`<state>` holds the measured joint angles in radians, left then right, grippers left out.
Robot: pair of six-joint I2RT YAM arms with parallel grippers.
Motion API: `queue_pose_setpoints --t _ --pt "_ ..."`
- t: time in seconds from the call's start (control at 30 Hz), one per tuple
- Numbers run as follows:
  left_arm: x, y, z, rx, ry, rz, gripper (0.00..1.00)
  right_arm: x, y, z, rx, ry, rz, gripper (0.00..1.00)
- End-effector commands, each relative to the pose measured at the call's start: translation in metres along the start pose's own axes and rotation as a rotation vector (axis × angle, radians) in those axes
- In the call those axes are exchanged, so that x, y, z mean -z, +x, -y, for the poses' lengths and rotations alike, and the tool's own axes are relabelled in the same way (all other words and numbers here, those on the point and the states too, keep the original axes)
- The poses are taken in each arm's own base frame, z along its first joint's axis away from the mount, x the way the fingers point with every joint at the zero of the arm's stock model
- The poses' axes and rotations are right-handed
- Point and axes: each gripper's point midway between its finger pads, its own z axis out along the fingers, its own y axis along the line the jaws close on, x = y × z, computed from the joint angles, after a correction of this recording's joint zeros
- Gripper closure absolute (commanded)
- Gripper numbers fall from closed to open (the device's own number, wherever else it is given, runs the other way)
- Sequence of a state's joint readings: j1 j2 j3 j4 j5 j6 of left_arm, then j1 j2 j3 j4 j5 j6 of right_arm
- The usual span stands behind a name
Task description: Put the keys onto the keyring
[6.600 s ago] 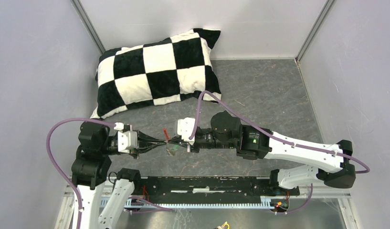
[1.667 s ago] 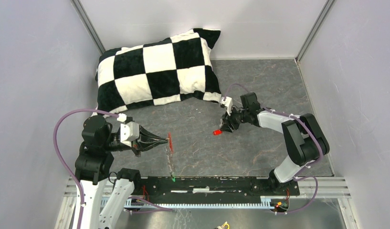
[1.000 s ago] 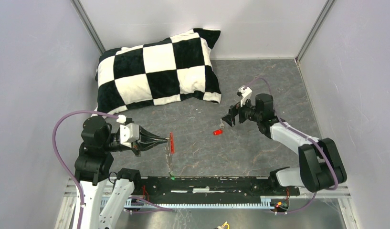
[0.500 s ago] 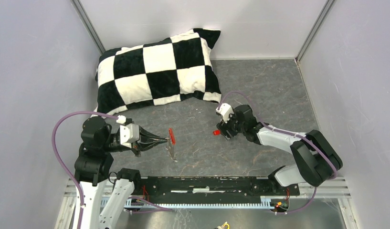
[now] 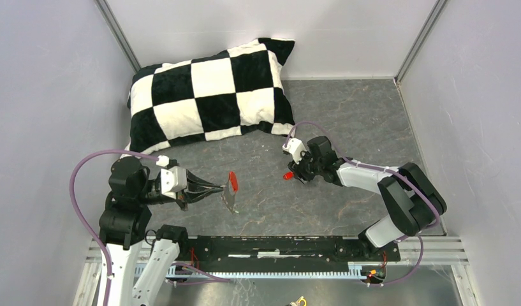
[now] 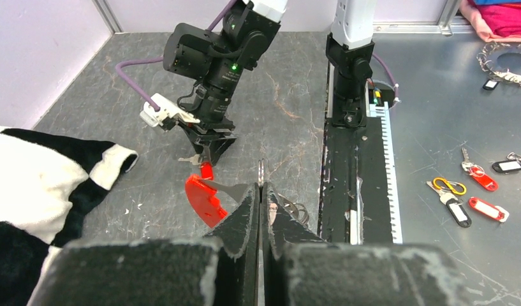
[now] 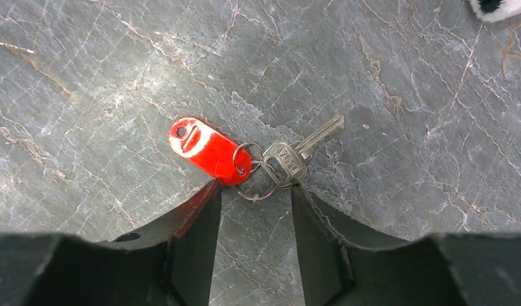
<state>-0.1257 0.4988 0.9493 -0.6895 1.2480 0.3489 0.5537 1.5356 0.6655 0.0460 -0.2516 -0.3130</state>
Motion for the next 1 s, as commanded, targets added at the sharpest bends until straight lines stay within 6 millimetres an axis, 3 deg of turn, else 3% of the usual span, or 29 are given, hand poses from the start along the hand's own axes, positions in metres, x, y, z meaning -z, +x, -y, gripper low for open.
queue_pose_setpoints --t 0.0,0.27,0.43,0.63,0.97 --pt "0.002 -0.008 0.000 -0.088 -0.008 0.006 0.98 0.005 -0.024 0.003 0.036 -0.005 0.073 0.51" --pt "0.003 -0.010 0.001 -0.088 -0.011 0.007 0.98 -0.006 -0.021 -0.002 0.057 -0.063 0.043 0.64" --pt "0.003 -0.010 0.001 -0.088 -0.010 0.007 0.98 -0.002 -0.035 -0.005 0.063 -0.086 0.086 0.68" --pt "0.003 -0.010 0.001 -0.086 -0.009 0.008 0.98 0.003 -0.047 0.000 0.091 -0.071 0.103 0.68" --pt "0.003 -0.010 0.001 -0.092 -0.012 0.004 0.98 -0.009 -0.044 -0.002 0.088 -0.109 0.081 0.65"
